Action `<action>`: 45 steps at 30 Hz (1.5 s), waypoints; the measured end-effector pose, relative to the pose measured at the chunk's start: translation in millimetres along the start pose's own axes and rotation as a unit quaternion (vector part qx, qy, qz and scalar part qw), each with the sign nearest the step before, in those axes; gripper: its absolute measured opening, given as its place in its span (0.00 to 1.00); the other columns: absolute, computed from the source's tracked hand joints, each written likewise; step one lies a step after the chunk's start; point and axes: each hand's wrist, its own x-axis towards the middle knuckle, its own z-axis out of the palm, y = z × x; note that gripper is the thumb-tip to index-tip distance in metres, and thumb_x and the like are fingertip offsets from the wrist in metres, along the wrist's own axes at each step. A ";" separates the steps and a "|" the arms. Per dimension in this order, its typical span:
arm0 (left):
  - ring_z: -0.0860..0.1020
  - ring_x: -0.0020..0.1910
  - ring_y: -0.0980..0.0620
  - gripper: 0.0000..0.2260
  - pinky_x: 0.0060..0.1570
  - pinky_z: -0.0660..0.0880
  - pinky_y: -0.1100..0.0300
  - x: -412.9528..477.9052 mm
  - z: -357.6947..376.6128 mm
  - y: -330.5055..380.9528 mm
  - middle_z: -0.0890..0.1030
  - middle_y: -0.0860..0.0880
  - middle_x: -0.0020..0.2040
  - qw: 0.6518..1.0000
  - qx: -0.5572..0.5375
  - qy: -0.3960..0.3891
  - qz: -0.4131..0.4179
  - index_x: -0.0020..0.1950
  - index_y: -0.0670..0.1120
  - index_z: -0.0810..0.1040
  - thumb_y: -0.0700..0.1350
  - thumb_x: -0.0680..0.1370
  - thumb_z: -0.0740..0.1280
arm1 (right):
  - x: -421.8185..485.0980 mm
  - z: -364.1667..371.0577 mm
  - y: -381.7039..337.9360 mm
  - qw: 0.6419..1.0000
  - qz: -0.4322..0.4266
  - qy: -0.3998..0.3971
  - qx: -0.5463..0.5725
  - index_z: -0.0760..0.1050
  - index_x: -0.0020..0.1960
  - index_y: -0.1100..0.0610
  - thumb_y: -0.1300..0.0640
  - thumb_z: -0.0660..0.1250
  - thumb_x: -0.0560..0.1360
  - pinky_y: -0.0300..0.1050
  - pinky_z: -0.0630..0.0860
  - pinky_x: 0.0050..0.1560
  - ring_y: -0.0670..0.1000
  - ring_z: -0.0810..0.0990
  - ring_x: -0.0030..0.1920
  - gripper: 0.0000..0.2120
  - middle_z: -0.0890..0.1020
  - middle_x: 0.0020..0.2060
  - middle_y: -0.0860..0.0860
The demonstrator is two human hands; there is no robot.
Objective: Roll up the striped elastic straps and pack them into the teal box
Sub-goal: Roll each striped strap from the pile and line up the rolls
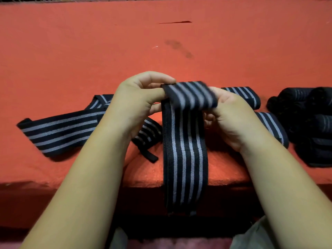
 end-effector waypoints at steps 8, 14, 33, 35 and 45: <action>0.88 0.50 0.47 0.14 0.48 0.83 0.61 -8.9 -7.0 14.6 0.89 0.44 0.50 0.997 0.018 -0.051 -0.051 0.58 0.42 0.87 0.34 0.85 0.62 | -3.3 1.6 -3.2 0.999 -0.013 0.043 0.017 0.87 0.61 0.53 0.63 0.75 0.78 0.53 0.79 0.52 0.55 0.83 0.46 0.13 0.89 0.50 0.60; 0.88 0.57 0.50 0.19 0.55 0.85 0.53 -17.6 -8.8 11.4 0.88 0.48 0.60 0.988 0.096 -0.092 -0.073 0.71 0.54 0.81 0.41 0.82 0.75 | -3.3 6.9 -7.2 0.993 -0.056 0.100 -0.024 0.84 0.60 0.56 0.58 0.73 0.82 0.47 0.84 0.44 0.51 0.87 0.42 0.08 0.89 0.46 0.56; 0.84 0.64 0.57 0.16 0.69 0.77 0.47 -15.3 -2.2 0.9 0.87 0.58 0.62 0.966 0.232 -0.110 0.041 0.68 0.56 0.83 0.41 0.84 0.71 | -19.6 15.5 -17.5 0.963 -0.081 -0.010 -0.256 0.75 0.74 0.36 0.43 0.58 0.88 0.53 0.71 0.76 0.39 0.77 0.71 0.17 0.81 0.68 0.35; 0.84 0.64 0.55 0.16 0.70 0.77 0.44 -12.2 -0.8 -3.3 0.87 0.57 0.63 0.969 0.222 -0.102 0.039 0.68 0.55 0.84 0.40 0.83 0.71 | -16.5 15.6 -15.3 0.963 -0.078 -0.003 -0.258 0.68 0.80 0.36 0.38 0.58 0.85 0.53 0.68 0.79 0.39 0.72 0.76 0.24 0.76 0.75 0.36; 0.85 0.60 0.59 0.11 0.65 0.81 0.45 -7.7 3.4 -15.2 0.87 0.58 0.60 0.972 0.233 -0.027 0.037 0.63 0.51 0.83 0.43 0.81 0.73 | -26.7 14.1 -18.8 0.944 -0.101 0.029 -0.314 0.54 0.85 0.33 0.40 0.63 0.85 0.29 0.60 0.72 0.30 0.63 0.76 0.32 0.67 0.80 0.33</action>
